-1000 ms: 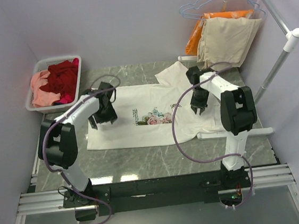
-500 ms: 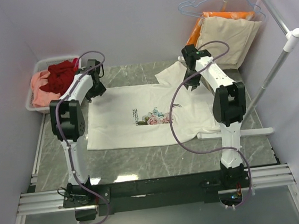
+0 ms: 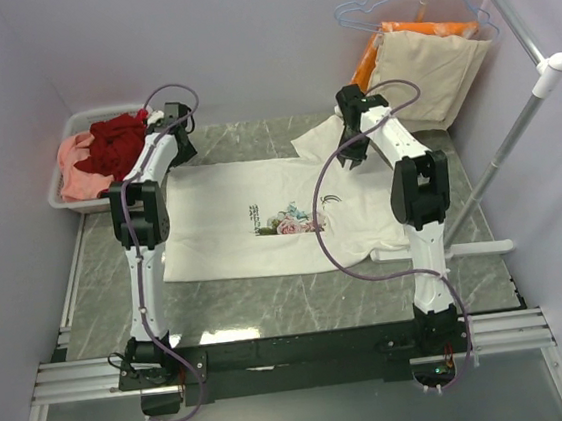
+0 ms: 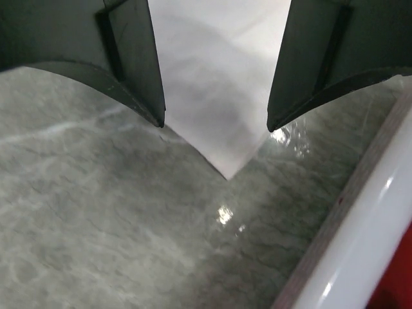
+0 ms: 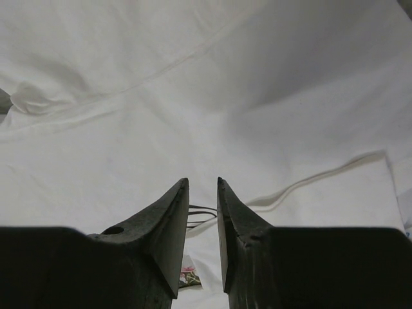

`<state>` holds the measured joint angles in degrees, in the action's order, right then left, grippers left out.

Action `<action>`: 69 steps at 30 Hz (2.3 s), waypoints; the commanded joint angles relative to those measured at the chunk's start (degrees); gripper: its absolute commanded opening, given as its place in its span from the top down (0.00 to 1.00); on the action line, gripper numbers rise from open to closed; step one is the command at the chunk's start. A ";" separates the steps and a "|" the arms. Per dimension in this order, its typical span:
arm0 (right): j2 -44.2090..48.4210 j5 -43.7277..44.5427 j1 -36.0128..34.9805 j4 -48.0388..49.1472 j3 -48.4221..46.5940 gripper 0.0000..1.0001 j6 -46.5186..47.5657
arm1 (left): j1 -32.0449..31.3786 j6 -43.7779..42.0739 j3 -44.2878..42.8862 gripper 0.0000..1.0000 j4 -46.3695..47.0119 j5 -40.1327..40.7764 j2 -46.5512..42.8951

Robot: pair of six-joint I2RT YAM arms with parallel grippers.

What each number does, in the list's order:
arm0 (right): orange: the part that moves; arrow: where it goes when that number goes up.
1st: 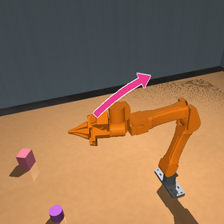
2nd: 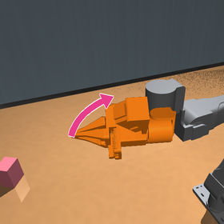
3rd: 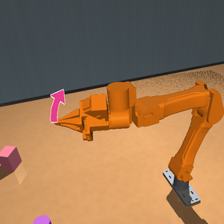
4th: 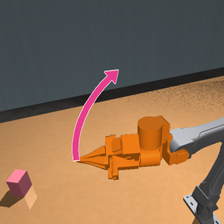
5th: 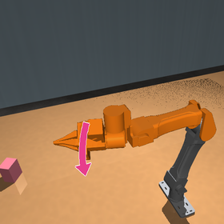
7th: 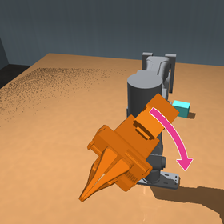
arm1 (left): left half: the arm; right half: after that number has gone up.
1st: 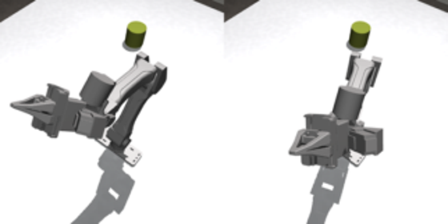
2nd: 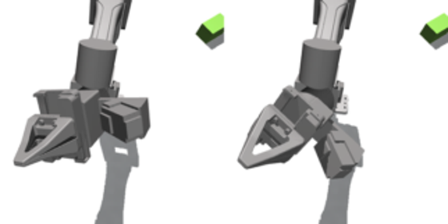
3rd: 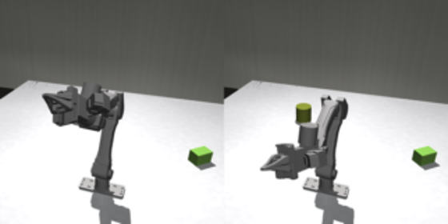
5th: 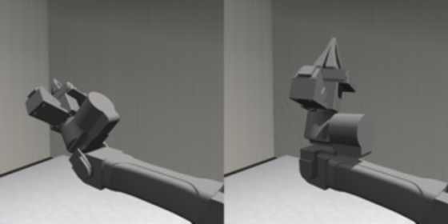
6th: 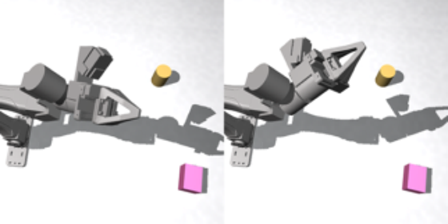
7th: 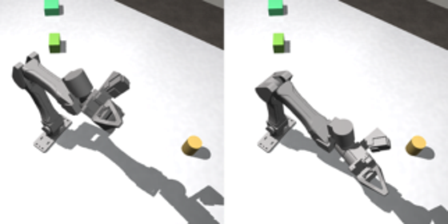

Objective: Fold and stack the t-shirts
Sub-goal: Fold the tshirt

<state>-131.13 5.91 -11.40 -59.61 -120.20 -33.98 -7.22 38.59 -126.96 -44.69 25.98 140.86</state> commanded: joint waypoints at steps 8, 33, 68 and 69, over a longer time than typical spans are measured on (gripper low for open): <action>-2.46 -0.73 -0.20 -0.06 -5.83 0.68 0.40 | 1.69 -1.15 -7.95 0.29 -2.60 -2.24 6.88; -4.75 -3.98 2.87 17.23 -8.21 0.70 -4.69 | 1.60 -2.73 -4.18 0.99 -4.36 -0.22 3.90; -16.97 2.44 5.60 28.96 -25.96 0.33 11.92 | -3.50 -1.50 6.28 0.99 -13.23 0.74 -12.10; -16.62 1.48 5.95 27.20 -25.87 0.33 11.57 | -3.50 -1.50 6.20 0.99 -13.41 0.65 -12.18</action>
<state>-148.46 8.71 -6.59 -24.10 -143.09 -22.61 -10.74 36.51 -120.29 -56.38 24.95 132.33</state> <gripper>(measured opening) 0.675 0.026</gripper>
